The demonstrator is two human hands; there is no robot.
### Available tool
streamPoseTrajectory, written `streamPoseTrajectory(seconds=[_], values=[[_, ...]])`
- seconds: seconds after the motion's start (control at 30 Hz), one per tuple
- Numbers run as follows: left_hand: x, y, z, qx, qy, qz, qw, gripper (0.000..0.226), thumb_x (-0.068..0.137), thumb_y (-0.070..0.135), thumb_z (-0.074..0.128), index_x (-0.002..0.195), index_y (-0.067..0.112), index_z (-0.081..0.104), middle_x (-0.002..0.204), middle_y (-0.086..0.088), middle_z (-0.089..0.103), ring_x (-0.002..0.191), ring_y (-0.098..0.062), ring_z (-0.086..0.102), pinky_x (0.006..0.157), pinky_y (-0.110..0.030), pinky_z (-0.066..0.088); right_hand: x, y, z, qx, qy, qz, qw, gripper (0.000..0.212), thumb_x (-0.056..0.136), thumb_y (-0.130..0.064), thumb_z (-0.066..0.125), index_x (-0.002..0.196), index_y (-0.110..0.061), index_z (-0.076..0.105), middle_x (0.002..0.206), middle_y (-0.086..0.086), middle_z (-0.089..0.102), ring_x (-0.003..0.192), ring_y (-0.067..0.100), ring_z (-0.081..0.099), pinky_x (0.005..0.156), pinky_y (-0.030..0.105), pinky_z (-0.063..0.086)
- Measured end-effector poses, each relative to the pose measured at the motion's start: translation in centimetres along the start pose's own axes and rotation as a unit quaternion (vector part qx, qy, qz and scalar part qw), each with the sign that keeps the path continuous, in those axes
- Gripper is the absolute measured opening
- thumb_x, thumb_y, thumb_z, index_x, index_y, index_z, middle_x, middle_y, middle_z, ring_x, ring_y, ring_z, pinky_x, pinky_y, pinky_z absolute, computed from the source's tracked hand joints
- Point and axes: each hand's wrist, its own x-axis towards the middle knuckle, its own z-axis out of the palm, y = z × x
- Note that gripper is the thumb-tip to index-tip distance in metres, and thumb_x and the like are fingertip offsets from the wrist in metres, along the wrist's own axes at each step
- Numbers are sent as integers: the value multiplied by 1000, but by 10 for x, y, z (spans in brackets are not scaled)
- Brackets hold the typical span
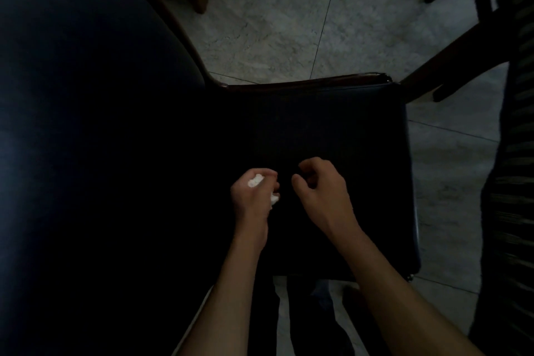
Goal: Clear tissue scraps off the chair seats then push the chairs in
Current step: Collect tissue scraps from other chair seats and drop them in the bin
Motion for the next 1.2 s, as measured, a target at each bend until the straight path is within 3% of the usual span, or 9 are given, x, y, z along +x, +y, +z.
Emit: streamPoseTrajectory(seconds=[0.07, 0.17, 0.3, 0.4, 0.5, 0.7, 0.9, 1.2], values=[[-7, 8, 1, 115, 9, 66, 991, 16, 82, 10, 66, 75, 24, 70, 69, 6, 70, 61, -5, 65, 51, -20, 51, -1, -1, -10, -63, -5, -11, 998, 36, 90, -35, 61, 124, -20, 58, 122, -1, 57, 103, 8, 56, 82, 22, 47], [-18, 25, 0, 286, 19, 182, 941, 12, 80, 11, 69, 76, 22, 68, 85, 3, 64, 73, -11, 63, 61, -22, 51, -6, -11, -29, -153, -9, -29, 988, 47, 89, -39, 60, 132, -20, 54, 134, 3, 53, 116, 22, 53, 93, 41, 49], [-37, 57, -3, 360, -1, 283, 889, 8, 79, 9, 70, 84, 15, 69, 93, 3, 57, 77, -10, 58, 60, -7, 37, -17, -35, -58, -222, 1, -65, 973, 53, 87, -42, 59, 135, -22, 50, 139, 3, 49, 120, 27, 50, 95, 47, 46], [-62, 90, -6, 402, -16, 344, 848, 13, 78, 8, 68, 91, 11, 69, 96, -3, 57, 81, -18, 57, 67, -23, 48, -30, -64, -83, -238, 18, -80, 968, 56, 86, -43, 60, 137, -23, 49, 141, 3, 47, 123, 29, 48, 97, 49, 44], [-94, 129, -10, 417, -10, 393, 819, 12, 74, 6, 68, 86, 9, 67, 90, -5, 55, 79, -25, 57, 69, -35, 49, -44, -101, -110, -246, 34, -95, 964, 58, 86, -43, 60, 138, -22, 48, 143, 3, 46, 126, 31, 45, 97, 52, 43], [-161, 207, -20, 429, 14, 448, 784, 9, 75, 12, 65, 84, 10, 64, 89, -7, 55, 83, -29, 55, 71, -34, 45, -74, -180, -167, -264, 80, -147, 950, 55, 83, -46, 55, 133, -23, 48, 139, 3, 49, 124, 33, 46, 96, 53, 42], [-217, 277, -37, 446, 57, 487, 749, 11, 78, 15, 67, 87, 9, 65, 91, -11, 55, 84, -33, 54, 67, -29, 30, -99, -251, -218, -280, 117, -203, 931, 56, 84, -45, 58, 134, -23, 48, 139, 3, 48, 124, 33, 46, 94, 51, 42], [-260, 339, -73, 445, 96, 498, 738, 24, 83, 22, 65, 104, 12, 66, 108, -9, 55, 100, -29, 51, 72, -34, 43, -116, -317, -242, -290, 117, -253, 915, 58, 85, -47, 56, 137, -24, 46, 145, 3, 43, 129, 31, 40, 100, 50, 38]])
